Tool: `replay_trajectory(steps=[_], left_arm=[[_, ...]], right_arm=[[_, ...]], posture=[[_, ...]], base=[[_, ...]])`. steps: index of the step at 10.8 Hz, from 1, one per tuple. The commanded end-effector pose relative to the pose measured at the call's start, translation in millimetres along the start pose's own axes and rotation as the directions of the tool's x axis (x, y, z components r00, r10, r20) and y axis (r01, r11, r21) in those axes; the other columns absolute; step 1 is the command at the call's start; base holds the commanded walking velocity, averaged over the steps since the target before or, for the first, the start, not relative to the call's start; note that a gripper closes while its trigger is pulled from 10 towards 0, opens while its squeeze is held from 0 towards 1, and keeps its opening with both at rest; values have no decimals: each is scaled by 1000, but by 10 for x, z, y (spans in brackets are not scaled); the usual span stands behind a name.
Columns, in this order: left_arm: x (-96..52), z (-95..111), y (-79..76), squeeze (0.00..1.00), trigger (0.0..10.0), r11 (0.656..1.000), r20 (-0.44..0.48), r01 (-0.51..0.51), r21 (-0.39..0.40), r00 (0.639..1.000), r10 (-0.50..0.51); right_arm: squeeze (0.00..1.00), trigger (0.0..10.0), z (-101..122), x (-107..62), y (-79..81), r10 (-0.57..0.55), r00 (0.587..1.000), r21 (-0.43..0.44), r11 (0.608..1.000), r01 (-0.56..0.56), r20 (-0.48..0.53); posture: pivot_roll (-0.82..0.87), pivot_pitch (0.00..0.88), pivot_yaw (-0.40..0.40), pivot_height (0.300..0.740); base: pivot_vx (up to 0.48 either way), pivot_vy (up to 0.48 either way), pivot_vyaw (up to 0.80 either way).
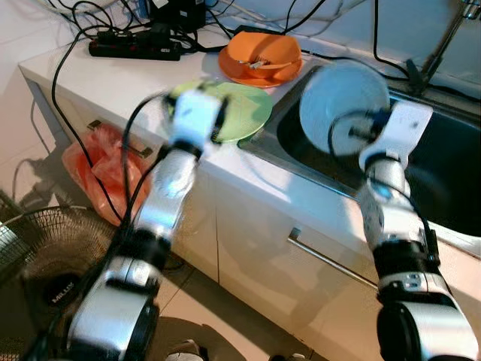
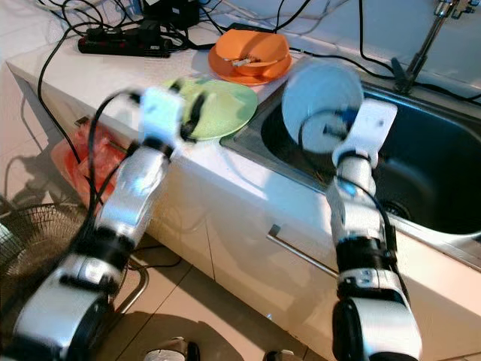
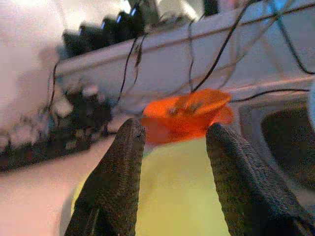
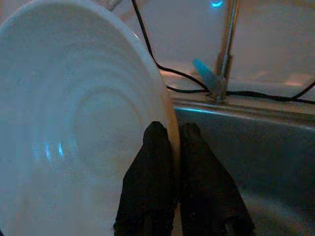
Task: Kitchen organization
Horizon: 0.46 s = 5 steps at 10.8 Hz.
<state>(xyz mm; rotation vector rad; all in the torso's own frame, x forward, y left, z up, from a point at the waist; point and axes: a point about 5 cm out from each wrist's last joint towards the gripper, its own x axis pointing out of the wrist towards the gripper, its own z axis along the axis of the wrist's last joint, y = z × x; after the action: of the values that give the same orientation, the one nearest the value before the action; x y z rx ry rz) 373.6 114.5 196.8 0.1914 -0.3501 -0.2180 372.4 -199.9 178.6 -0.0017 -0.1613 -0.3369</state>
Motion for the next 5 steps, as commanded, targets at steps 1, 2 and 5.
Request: replay_trajectory(steps=[1,2,5], left_arm=[[-2,45,4,0,10000,999,30,-21,-37,999,22],[-54,4,10,0,10000,997,31,-43,-68,999,45],[-150,-55,51,0,10000,993,46,-79,-89,995,84]], right_arm=[[0,0,31,4,-40,-2,999,-11,1000,3,45],[0,0,-37,-23,-47,11,999,-4,1000,-11,44],[0,0,-235,-86,-95,12,1000,-17,1000,-12,18]], posture=[[38,28,-5,740],[38,28,-5,740],[38,28,-5,740]], base=[[0,0,0],[0,0,0],[0,0,0]])
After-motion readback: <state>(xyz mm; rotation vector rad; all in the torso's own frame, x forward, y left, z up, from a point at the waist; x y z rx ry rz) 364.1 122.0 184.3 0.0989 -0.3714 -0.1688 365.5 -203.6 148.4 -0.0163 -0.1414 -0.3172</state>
